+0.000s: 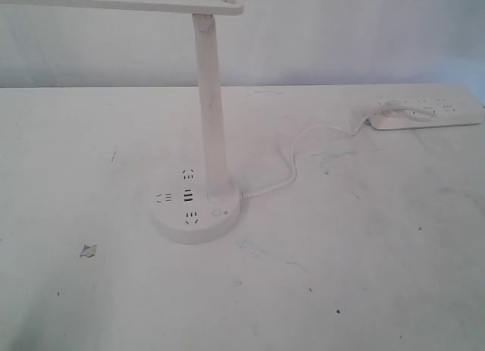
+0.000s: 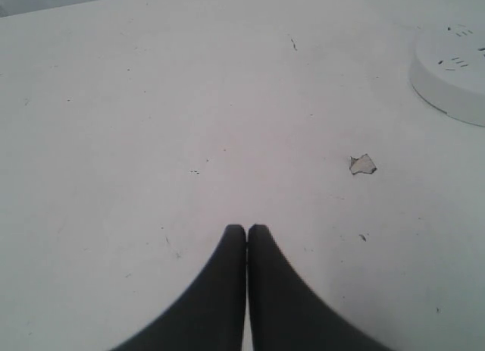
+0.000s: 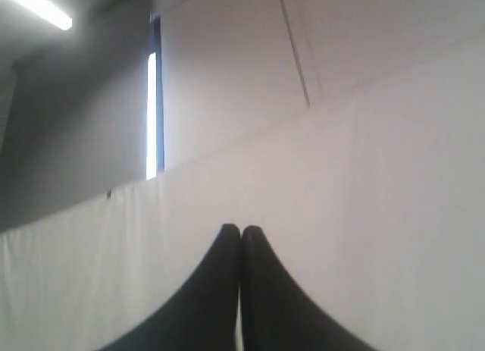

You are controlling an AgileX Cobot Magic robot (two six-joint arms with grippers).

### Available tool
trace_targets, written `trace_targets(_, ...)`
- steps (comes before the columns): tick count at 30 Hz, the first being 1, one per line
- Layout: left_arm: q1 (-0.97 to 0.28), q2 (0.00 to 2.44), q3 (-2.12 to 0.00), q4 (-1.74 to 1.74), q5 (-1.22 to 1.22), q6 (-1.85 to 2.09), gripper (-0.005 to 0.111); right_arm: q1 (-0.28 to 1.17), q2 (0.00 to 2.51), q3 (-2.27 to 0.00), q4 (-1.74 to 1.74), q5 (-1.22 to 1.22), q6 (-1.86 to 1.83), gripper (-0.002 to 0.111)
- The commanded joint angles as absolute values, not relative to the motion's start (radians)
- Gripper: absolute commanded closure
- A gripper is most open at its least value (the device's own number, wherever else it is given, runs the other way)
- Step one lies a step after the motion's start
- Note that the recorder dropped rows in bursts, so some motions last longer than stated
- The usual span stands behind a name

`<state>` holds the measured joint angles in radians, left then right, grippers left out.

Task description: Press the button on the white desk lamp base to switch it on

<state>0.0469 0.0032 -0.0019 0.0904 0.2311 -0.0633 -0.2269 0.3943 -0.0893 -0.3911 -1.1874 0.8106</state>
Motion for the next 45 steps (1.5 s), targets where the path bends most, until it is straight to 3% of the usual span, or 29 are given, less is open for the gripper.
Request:
trace_targets(1, 0.047, 0.000, 0.000, 0.084, 0.232, -0.064, 0.107, -0.228, 0.736, -0.182, -0.600, -1.221, 0.705, 0.108)
trace_targets(5, 0.047, 0.000, 0.000, 0.084, 0.232, -0.064, 0.107, -0.216, 1.044, -0.239, -0.683, -1.221, 0.687, 0.108)
trace_targets(10, 0.047, 0.000, 0.000, 0.084, 0.232, -0.064, 0.107, 0.044, 1.267, -0.262, -0.870, -1.221, 0.594, 0.108)
trace_targets(17, 0.047, 0.000, 0.000, 0.084, 0.232, -0.064, 0.107, 0.307, 1.486, -0.277, -0.686, -1.221, 0.455, 0.108)
trace_targets(33, 0.047, 0.000, 0.000, 0.084, 0.232, -0.064, 0.107, 0.489, 1.751, -0.600, -0.571, -0.723, 0.567, 0.108)
trace_targets(45, 0.047, 0.000, 0.000, 0.084, 0.232, -0.064, 0.107, 0.523, 1.908, -0.811, -0.482, -0.506, 0.585, 0.108)
